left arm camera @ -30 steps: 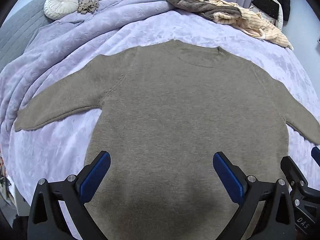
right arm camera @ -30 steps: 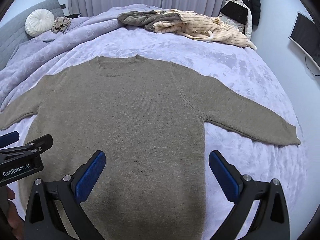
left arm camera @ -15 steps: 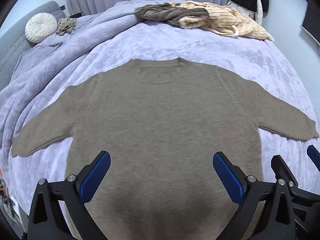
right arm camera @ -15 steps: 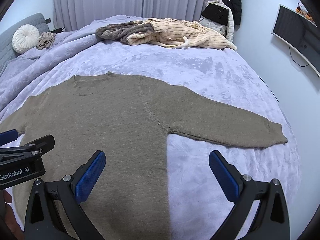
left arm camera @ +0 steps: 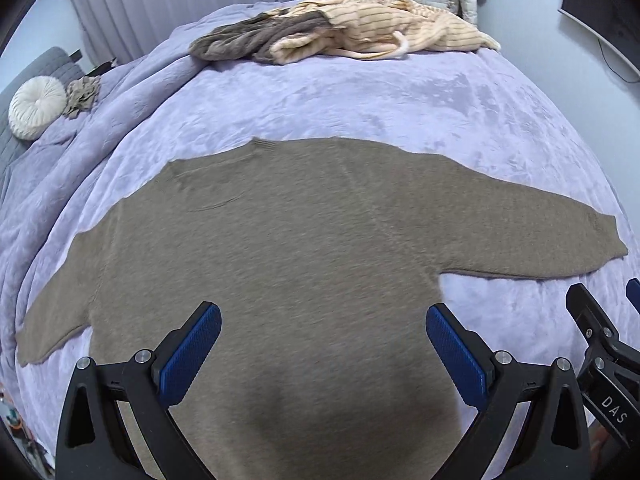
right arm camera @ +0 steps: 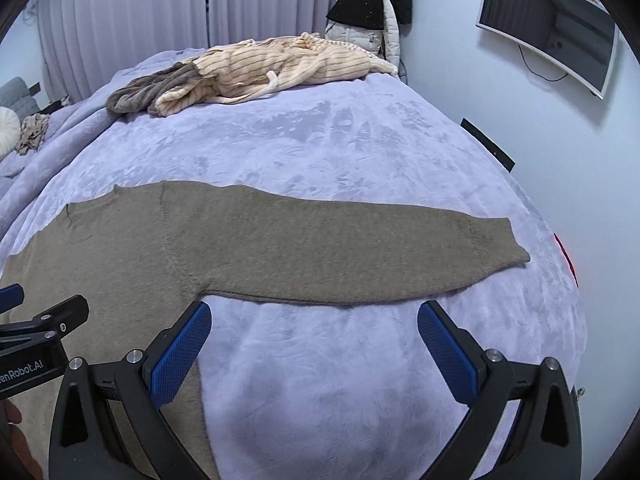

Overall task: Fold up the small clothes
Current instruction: 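Move the right gripper toward the sweater sleeve cuff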

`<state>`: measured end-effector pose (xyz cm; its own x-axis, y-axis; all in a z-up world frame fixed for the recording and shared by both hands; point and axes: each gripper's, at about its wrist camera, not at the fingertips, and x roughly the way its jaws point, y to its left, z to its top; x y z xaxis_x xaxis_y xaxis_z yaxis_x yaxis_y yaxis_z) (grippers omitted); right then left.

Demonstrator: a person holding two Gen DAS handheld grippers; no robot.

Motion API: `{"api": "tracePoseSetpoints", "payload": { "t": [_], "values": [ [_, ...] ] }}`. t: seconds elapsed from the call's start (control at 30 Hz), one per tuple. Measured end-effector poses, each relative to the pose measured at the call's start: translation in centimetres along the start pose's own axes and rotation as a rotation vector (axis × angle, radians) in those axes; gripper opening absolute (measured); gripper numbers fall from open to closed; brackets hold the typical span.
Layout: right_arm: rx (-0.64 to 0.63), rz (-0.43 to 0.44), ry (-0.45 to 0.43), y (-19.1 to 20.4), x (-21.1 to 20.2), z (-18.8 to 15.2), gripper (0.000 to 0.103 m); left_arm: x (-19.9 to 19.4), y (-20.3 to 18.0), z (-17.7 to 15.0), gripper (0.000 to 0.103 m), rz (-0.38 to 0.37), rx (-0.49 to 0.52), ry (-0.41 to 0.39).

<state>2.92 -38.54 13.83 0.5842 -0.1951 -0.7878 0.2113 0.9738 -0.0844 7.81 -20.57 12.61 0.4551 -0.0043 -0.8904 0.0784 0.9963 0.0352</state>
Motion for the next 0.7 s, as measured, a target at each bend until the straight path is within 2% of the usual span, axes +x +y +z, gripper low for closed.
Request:
{"api": "tracePoseSetpoints", "payload": {
  "t": [0.7],
  "values": [
    [0.137, -0.114, 0.058, -11.1, 6.3, 1.1, 0.103, 5.7, -11.5, 4.0, 0.103, -0.05, 0.108, 0.069]
  ]
}}
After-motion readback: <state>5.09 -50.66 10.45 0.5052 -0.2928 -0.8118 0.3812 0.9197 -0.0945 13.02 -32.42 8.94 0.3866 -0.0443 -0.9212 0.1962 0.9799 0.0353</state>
